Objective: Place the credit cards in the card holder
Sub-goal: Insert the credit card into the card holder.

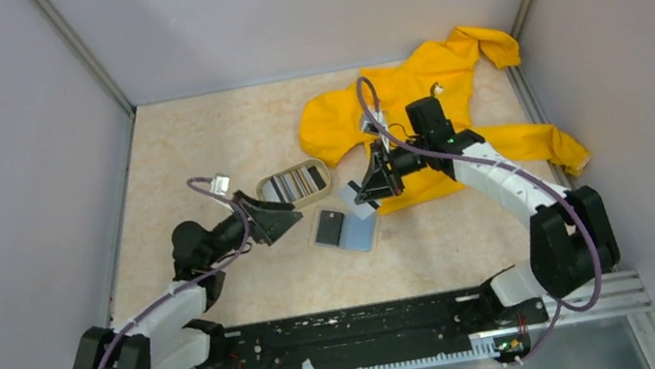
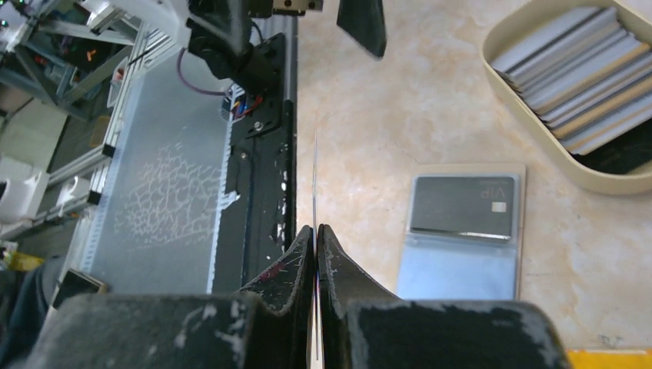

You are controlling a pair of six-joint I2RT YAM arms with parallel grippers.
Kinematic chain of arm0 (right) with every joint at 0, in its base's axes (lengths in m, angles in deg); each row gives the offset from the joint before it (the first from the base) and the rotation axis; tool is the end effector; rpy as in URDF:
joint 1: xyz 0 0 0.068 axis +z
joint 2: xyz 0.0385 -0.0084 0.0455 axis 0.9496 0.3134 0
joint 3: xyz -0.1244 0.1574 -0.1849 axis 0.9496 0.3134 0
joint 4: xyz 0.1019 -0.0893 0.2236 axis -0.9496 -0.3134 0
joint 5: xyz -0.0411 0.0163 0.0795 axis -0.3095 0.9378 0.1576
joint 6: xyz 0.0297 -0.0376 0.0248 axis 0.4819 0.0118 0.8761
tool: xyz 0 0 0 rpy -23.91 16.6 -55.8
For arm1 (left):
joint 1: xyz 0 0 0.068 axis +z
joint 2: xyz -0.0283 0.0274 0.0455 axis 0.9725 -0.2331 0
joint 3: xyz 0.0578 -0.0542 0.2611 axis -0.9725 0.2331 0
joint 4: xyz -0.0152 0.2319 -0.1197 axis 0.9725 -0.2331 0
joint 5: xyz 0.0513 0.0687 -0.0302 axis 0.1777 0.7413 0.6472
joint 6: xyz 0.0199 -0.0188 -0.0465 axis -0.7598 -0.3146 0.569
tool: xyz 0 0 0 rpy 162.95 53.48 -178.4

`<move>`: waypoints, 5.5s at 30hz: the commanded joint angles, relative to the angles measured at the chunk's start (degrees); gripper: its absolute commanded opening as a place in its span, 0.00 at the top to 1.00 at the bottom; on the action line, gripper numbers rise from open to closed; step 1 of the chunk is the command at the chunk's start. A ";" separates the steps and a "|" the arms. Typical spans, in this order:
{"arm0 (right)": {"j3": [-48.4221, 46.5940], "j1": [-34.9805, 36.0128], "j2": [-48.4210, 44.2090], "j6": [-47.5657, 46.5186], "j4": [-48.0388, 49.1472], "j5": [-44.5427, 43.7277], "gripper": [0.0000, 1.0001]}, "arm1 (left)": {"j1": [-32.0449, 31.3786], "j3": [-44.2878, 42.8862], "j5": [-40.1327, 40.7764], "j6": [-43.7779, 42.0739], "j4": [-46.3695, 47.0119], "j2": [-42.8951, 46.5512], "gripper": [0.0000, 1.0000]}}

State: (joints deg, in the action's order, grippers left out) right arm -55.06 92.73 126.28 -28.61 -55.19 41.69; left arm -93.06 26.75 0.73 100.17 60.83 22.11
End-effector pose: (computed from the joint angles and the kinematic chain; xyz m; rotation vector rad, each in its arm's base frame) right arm 0.2612 0.1359 0.2745 -1.1306 1.8137 1.4838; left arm 0.1824 -0.0785 0.2148 0.1768 1.6567 -1.4235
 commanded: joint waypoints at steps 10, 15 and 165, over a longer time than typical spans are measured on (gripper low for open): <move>8.83 0.85 -6.53 1.16 21.09 12.28 1.00 | -26.12 -3.64 11.52 -17.73 25.82 -9.68 0.17; 8.61 2.62 -5.99 -1.34 18.61 11.35 1.00 | -27.27 -7.80 10.48 -16.21 30.61 -17.86 0.32; 4.85 5.94 11.15 -28.46 1.46 -36.56 0.68 | -21.43 -10.54 29.13 6.36 -7.31 -38.19 1.00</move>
State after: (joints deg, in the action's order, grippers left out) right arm -47.63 98.57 136.97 -57.46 -54.23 5.04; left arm -114.06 17.73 29.71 107.58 59.32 -15.52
